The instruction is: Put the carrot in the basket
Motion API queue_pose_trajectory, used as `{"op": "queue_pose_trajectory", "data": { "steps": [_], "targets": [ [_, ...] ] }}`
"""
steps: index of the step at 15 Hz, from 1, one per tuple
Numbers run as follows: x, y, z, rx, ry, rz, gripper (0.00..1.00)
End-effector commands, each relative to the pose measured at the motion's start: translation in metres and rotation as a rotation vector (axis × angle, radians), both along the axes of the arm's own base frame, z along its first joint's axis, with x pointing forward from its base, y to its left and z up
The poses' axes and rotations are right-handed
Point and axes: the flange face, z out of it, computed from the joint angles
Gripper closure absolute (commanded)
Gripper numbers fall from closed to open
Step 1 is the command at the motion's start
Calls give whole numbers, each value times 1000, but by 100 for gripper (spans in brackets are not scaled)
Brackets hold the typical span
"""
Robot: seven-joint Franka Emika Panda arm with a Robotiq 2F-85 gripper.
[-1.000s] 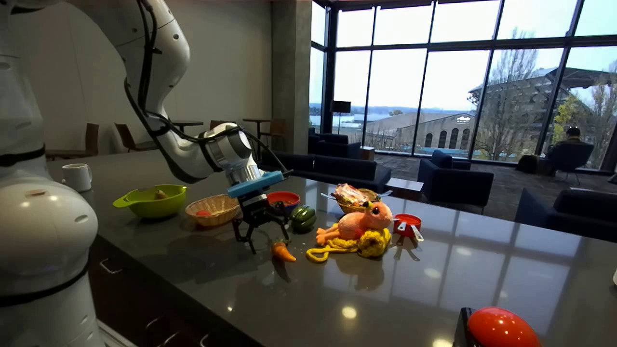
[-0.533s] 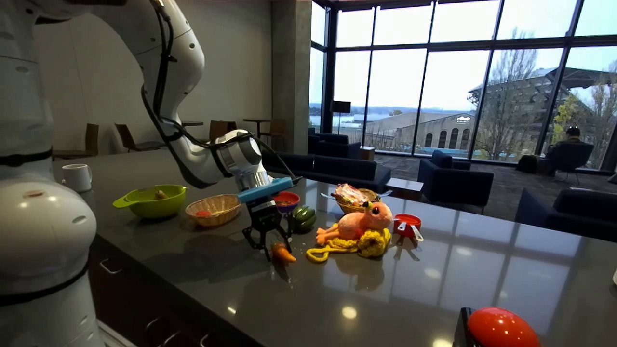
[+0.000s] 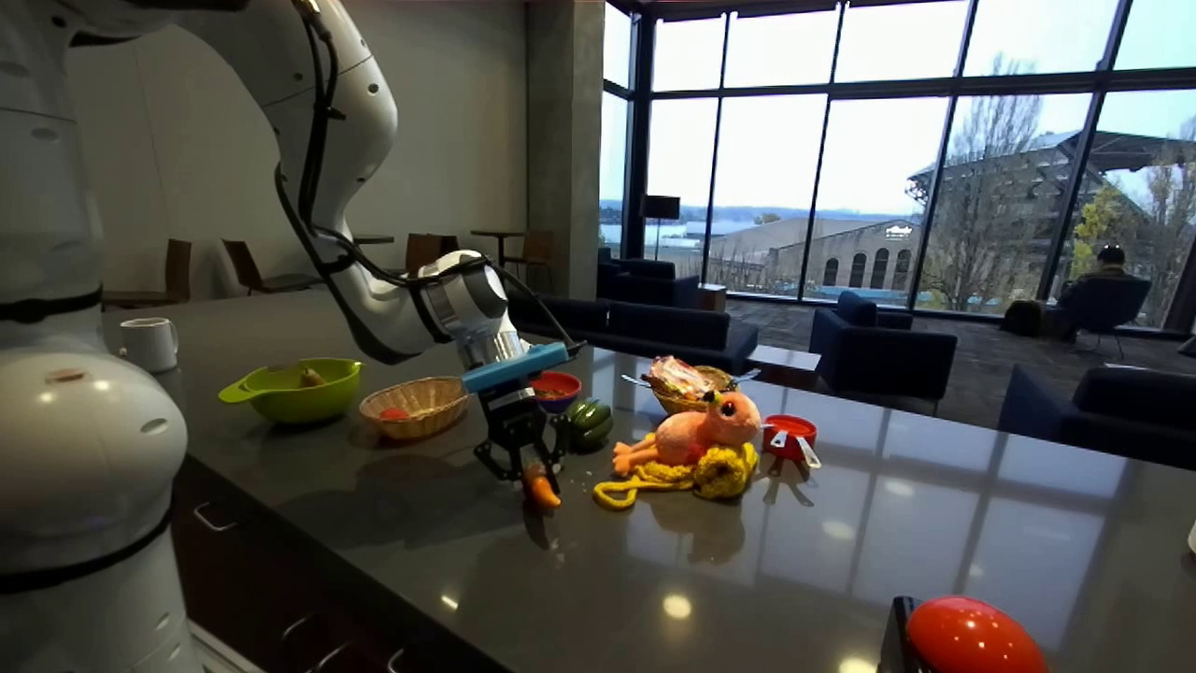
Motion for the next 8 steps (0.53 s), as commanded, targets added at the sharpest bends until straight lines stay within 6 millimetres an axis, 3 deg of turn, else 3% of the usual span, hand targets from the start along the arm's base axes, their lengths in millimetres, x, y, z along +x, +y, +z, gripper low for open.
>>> {"op": "queue_pose_trajectory", "data": {
  "steps": [1,4,8],
  "targets": [
    [-16,12,27,29,-53,10,91],
    [-26,32,44,73,-100,3,91],
    [-35,74,73,104,-197,-14,91]
  ]
}}
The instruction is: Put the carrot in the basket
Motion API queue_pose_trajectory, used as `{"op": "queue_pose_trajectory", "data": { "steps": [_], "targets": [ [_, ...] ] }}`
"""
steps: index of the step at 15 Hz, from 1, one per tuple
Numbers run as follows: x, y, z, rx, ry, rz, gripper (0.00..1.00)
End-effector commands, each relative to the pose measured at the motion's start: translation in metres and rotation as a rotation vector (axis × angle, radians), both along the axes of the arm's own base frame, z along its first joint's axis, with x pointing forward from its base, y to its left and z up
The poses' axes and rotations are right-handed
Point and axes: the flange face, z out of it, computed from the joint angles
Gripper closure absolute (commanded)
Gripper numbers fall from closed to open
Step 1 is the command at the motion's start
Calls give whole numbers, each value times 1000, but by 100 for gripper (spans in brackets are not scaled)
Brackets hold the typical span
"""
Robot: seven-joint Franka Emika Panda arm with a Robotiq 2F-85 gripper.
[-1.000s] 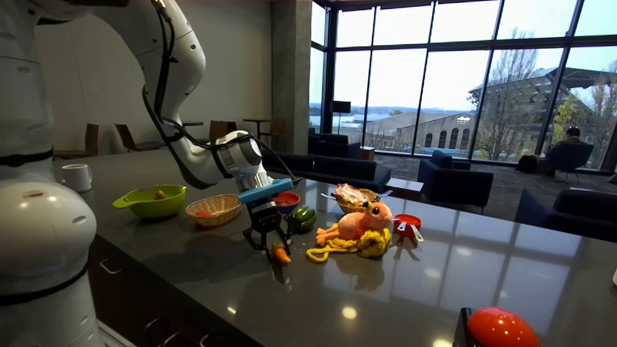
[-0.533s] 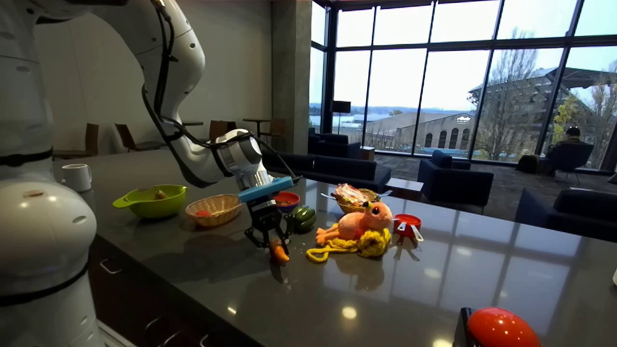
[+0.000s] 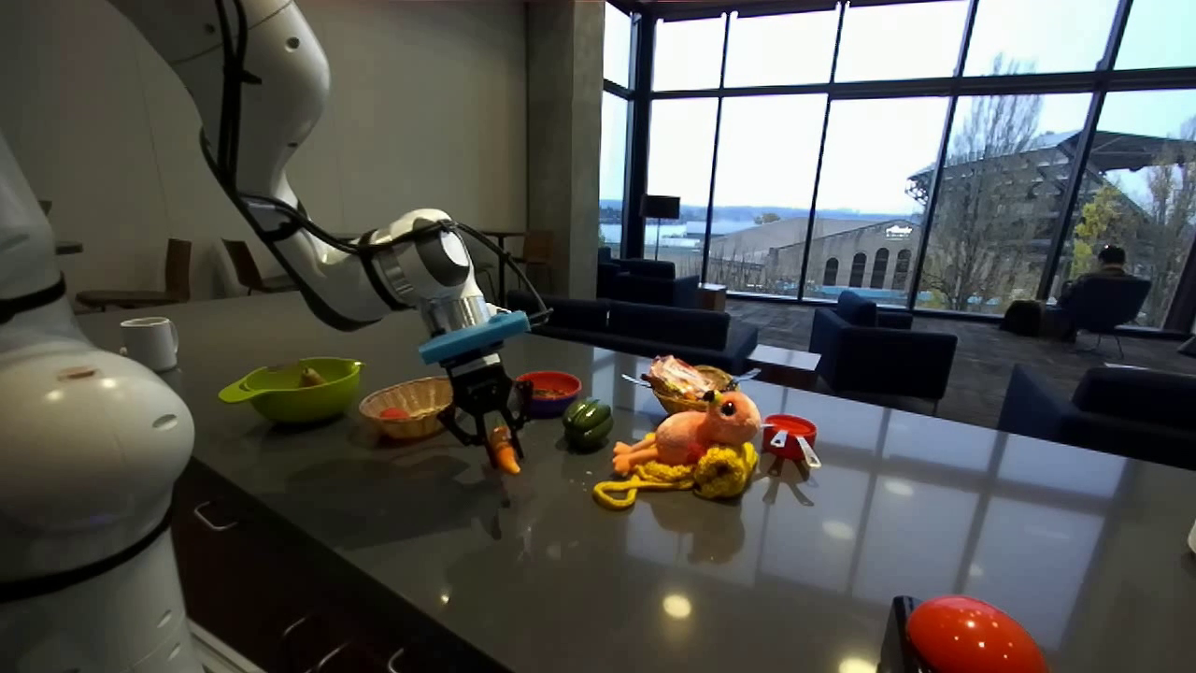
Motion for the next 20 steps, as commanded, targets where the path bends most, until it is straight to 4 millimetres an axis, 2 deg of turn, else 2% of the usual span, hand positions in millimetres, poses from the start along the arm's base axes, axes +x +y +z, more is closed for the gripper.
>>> {"op": "queue_pose_trajectory", "data": {
  "steps": [1,6,11,16,20],
  "targets": [
    [-16,38,31,30,-97,-12,91],
    [-10,103,58,89,-225,-70,91],
    [4,161,62,139,-294,-166,91],
    [30,199,56,196,-292,-229,91],
    [60,216,51,238,-267,-249,91]
  ]
}}
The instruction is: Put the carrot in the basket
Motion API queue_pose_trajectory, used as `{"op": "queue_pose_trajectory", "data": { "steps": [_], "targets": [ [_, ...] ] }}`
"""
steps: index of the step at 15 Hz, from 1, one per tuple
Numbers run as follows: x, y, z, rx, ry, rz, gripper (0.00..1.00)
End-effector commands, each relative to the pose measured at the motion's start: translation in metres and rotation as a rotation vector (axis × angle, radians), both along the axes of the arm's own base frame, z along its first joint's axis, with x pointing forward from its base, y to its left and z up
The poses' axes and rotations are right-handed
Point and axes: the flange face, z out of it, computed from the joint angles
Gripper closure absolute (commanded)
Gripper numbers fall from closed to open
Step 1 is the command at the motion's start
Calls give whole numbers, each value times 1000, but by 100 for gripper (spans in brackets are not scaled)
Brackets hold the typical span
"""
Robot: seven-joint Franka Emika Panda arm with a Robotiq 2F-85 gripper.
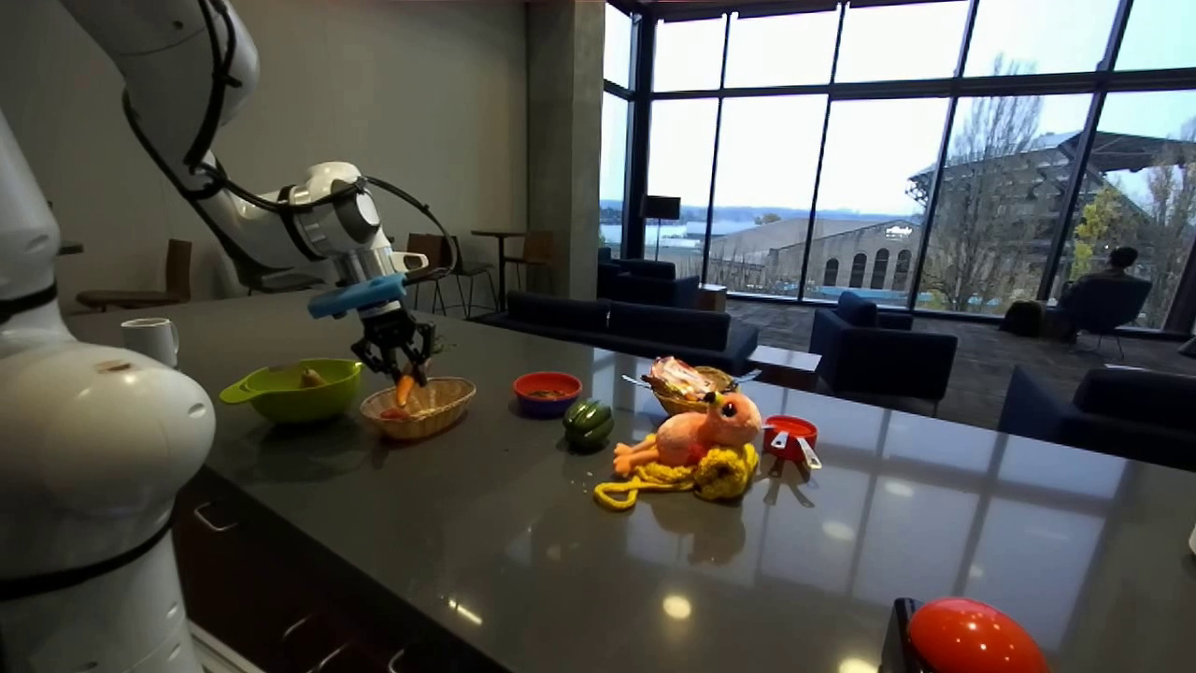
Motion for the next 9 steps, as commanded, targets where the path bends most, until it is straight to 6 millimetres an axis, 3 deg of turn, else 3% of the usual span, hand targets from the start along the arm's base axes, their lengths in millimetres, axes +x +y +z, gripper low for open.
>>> {"op": "queue_pose_trajectory", "data": {
  "steps": [1,4,9],
  "targets": [
    [34,16,-5,37,14,-21,91],
    [57,22,-12,53,21,-32,91],
    [75,36,-29,106,52,-23,91]
  ]
}}
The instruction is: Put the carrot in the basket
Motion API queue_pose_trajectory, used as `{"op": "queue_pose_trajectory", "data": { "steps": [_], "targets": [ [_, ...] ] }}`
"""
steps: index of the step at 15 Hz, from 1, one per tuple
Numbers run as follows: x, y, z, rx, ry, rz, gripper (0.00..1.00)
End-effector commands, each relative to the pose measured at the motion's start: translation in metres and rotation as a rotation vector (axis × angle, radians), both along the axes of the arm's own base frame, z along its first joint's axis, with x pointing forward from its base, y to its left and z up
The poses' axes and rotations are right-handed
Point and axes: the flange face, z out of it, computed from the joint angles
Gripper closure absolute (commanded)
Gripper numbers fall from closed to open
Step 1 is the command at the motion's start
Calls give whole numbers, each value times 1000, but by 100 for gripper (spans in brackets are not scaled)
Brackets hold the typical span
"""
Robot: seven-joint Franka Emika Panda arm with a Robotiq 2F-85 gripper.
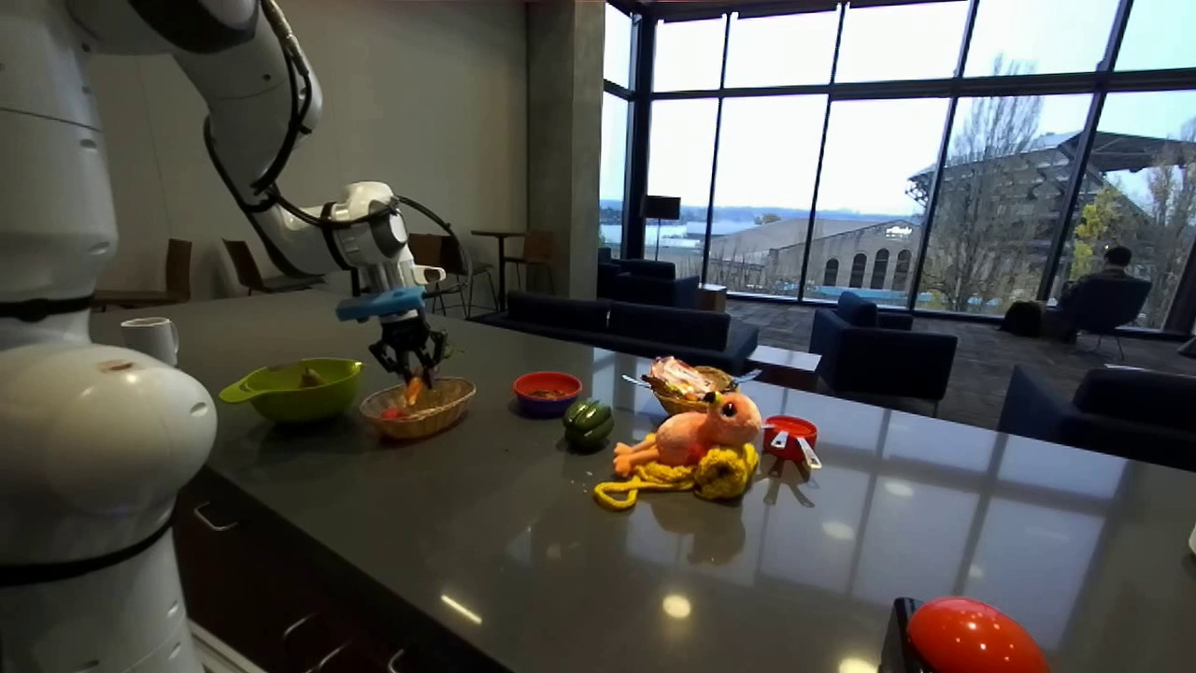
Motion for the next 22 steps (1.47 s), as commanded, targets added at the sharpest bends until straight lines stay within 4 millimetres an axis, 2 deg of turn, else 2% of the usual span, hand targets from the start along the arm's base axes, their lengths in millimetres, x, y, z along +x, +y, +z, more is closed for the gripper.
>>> {"op": "queue_pose_trajectory", "data": {
  "steps": [1,5,6,7,9,14,15,18,22],
  "targets": [
    [15,13,-9,50,14,5,91],
    [24,25,-11,73,8,29,91],
    [25,26,-10,70,1,35,82],
    [26,25,-9,69,-2,38,41],
    [25,20,-7,61,-9,40,35],
    [12,-8,2,37,-13,19,3],
    [7,-16,3,25,-10,5,0],
    [-17,-42,8,2,34,-49,0],
    [-60,-74,22,-25,100,-112,0]
  ]
}}
